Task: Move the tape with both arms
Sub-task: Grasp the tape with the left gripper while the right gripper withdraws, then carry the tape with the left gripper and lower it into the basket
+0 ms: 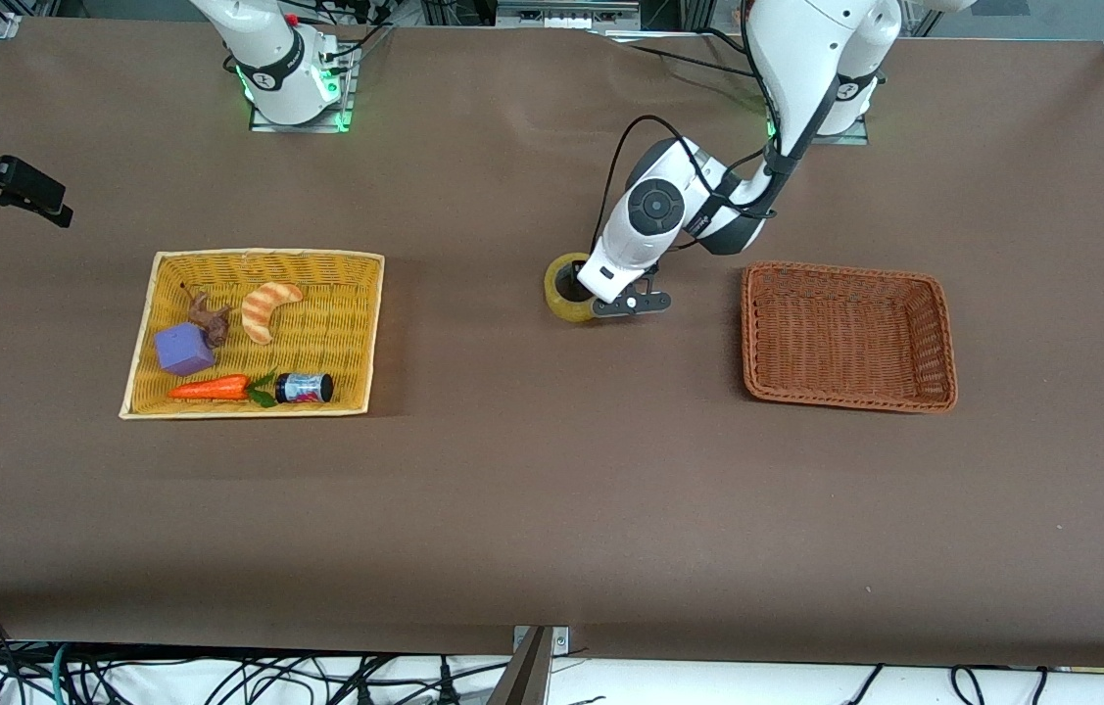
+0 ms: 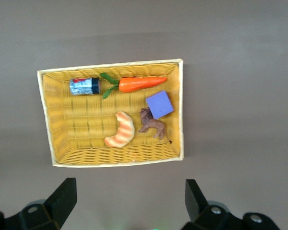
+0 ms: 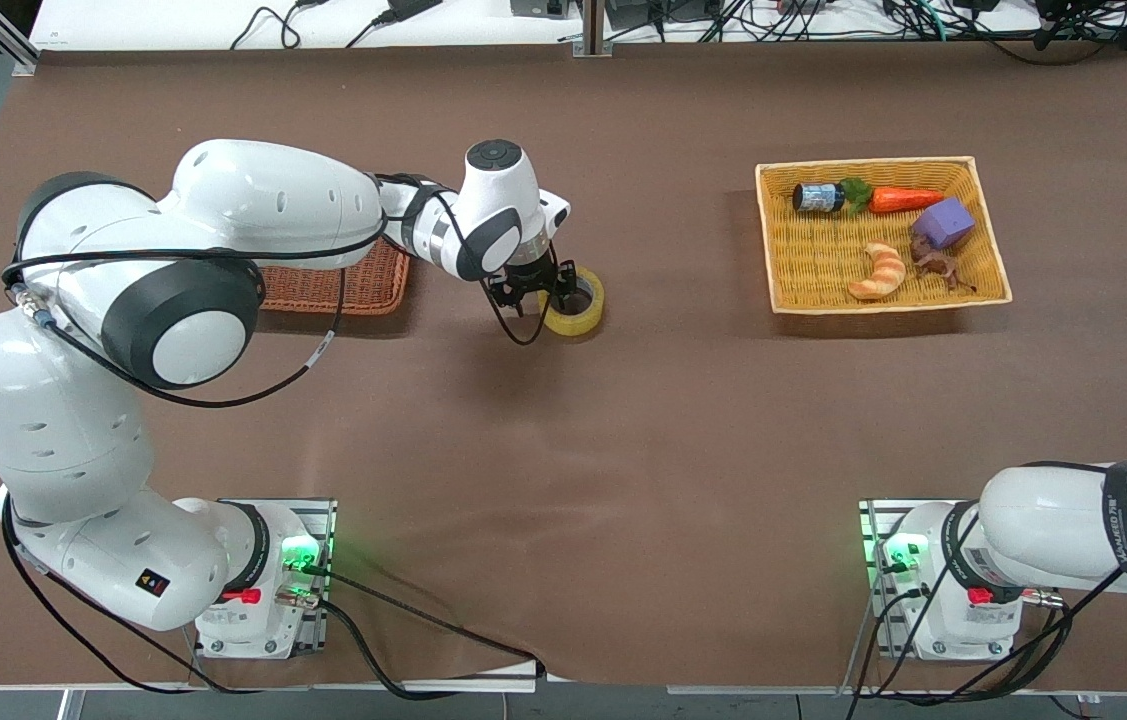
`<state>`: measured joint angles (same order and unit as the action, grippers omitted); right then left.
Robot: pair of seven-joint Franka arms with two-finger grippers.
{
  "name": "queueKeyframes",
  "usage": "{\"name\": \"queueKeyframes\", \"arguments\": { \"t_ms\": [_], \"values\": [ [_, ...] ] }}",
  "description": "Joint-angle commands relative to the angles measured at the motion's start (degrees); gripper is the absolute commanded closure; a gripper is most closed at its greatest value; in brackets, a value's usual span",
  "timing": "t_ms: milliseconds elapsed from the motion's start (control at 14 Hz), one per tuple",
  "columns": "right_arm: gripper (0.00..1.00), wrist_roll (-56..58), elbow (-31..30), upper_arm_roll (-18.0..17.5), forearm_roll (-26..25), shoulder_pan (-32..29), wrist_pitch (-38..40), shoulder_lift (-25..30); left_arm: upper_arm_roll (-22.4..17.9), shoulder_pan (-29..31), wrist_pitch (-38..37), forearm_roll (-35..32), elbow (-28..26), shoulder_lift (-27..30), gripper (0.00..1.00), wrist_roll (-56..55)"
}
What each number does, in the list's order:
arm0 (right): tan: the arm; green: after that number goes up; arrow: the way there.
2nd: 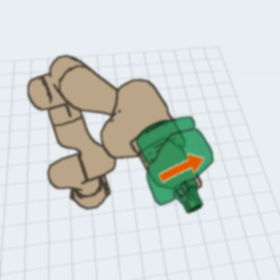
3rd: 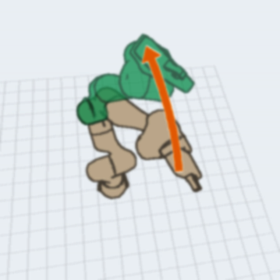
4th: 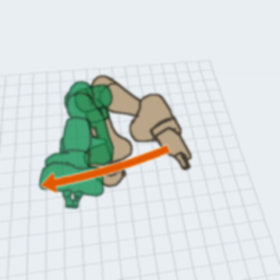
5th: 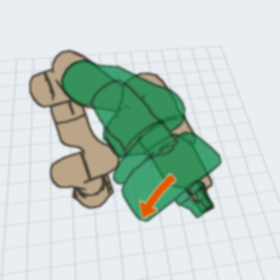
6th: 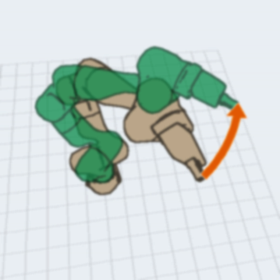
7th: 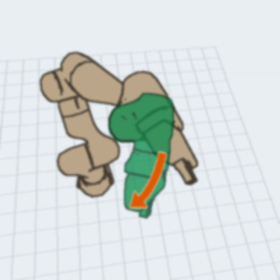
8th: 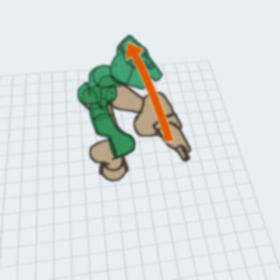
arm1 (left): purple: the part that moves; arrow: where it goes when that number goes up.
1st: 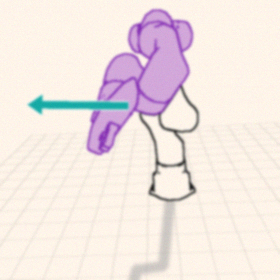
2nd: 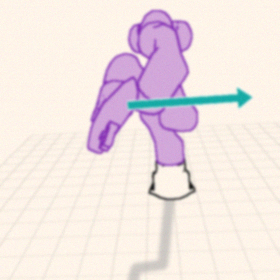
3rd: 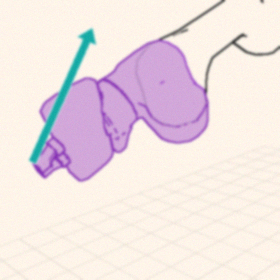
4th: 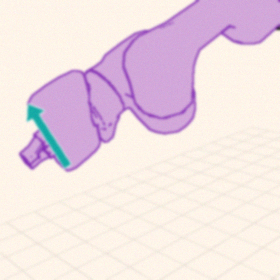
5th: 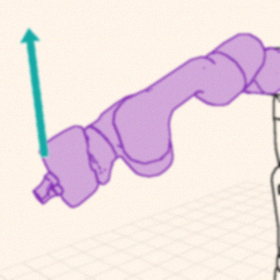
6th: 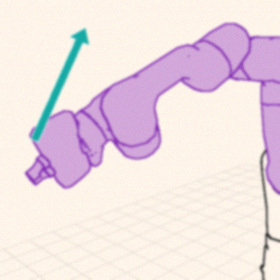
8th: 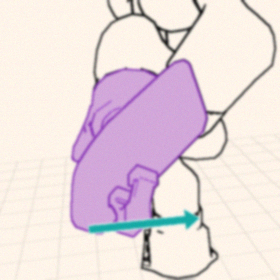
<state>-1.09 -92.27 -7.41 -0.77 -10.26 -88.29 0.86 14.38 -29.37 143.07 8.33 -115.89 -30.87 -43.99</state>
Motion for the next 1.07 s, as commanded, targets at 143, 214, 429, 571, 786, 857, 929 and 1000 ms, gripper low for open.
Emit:
{"name": "queueKeyframes", "arguments": {
  "t_ms": [143, 214, 429, 571, 786, 857, 929, 1000],
  "values": [
    [0.0, 1.53, 2.44, 0.64, 1.74, -0.73, -0.21, -2.61, -0.06, 0.72, -3.05, 0.37, -0.3, 3.52, 1.0, 0.31],
    [0.0, 1.53, 2.53, 1.16, 1.91, -0.81, -0.22, -2.79, -0.06, 1.59, -4.1, 0.29, -0.48, 5.1, 1.0, 0.48],
    [0.0, 1.53, 3.23, 1.69, 1.92, -0.73, -0.39, -3.75, -0.06, 7.12, -10.95, 0.2, -0.48, 10.89, 1.0, 6.09],
    [0.0, 1.62, 4.9, 1.69, 2.09, -0.64, 0.4, -4.46, -0.49, 12.03, -16.91, 0.2, -0.48, 15.72, 1.0, 13.54],
    [0.0, 1.53, 4.9, 1.61, 2.09, -0.46, 0.31, -4.55, -6.71, 15.57, -24.58, 0.2, -0.48, 19.26, 1.0, 28.82],
    [0.0, 1.53, 4.9, 1.61, 2.09, -0.55, 0.31, -4.55, -9.87, 15.66, -25.46, 0.2, -0.65, 19.35, 1.0, 34.88],
    [0.0, 1.53, 4.9, 1.69, 2.18, -0.55, 0.31, -4.55, -12.43, 16.18, -26.17, 0.2, -1.79, 19.35, 1.0, 40.94],
    [0.0, 1.53, 4.9, 1.61, 2.18, -0.55, 0.4, -4.55, -14.71, 16.71, -26.18, 0.02, -3.36, 19.35, 1.0, 46.57]
  ]
}}
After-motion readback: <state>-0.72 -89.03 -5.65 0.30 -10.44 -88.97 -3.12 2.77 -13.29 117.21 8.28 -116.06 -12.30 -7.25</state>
